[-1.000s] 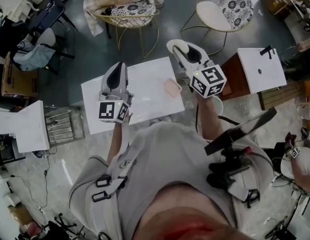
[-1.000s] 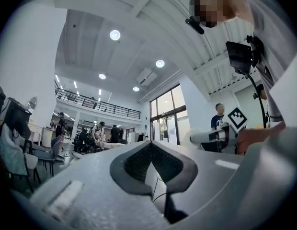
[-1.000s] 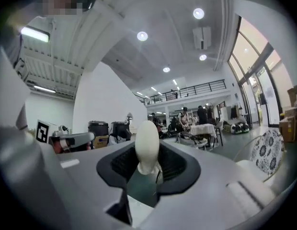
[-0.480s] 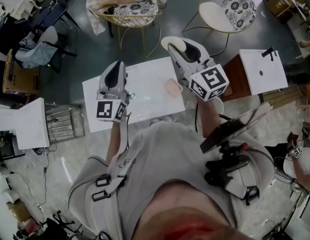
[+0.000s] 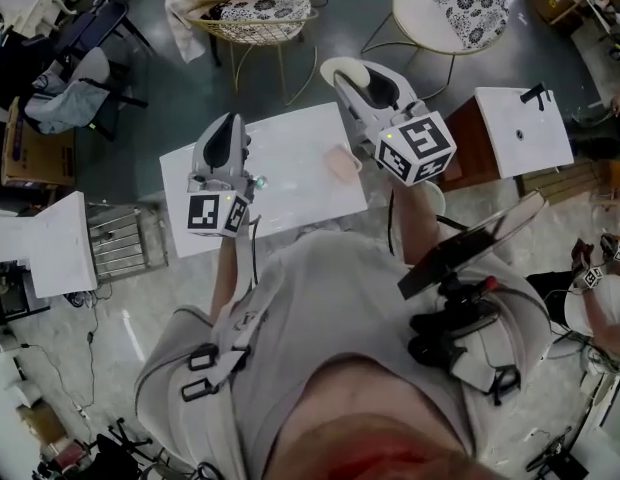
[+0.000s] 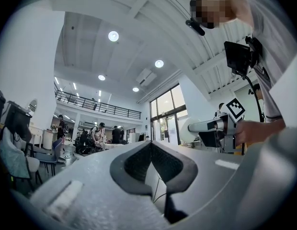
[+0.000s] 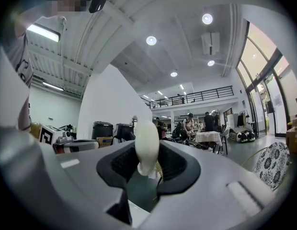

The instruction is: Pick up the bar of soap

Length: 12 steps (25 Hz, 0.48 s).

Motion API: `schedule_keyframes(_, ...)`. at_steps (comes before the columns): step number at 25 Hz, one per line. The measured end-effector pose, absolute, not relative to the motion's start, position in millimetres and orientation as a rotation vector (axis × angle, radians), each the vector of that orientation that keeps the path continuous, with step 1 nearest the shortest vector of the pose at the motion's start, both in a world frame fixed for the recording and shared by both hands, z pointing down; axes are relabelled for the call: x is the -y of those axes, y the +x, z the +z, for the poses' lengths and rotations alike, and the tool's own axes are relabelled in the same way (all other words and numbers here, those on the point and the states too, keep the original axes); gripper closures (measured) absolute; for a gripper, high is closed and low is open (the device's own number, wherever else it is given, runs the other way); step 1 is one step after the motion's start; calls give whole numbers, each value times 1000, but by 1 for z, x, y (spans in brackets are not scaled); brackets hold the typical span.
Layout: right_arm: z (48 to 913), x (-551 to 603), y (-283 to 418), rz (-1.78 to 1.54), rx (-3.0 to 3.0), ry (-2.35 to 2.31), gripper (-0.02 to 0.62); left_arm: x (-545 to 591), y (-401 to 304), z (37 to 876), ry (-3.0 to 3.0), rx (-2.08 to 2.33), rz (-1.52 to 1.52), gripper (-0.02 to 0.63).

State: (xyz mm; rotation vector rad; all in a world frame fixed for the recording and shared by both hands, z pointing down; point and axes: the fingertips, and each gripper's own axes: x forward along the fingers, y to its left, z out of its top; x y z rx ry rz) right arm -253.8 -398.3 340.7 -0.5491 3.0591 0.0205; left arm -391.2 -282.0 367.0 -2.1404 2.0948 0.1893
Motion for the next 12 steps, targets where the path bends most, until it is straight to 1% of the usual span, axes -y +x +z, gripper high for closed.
schedule_keyframes(12, 352, 392, -257, 12, -3085, -546, 479, 269, -388, 379, -2155, -2113, 201, 607)
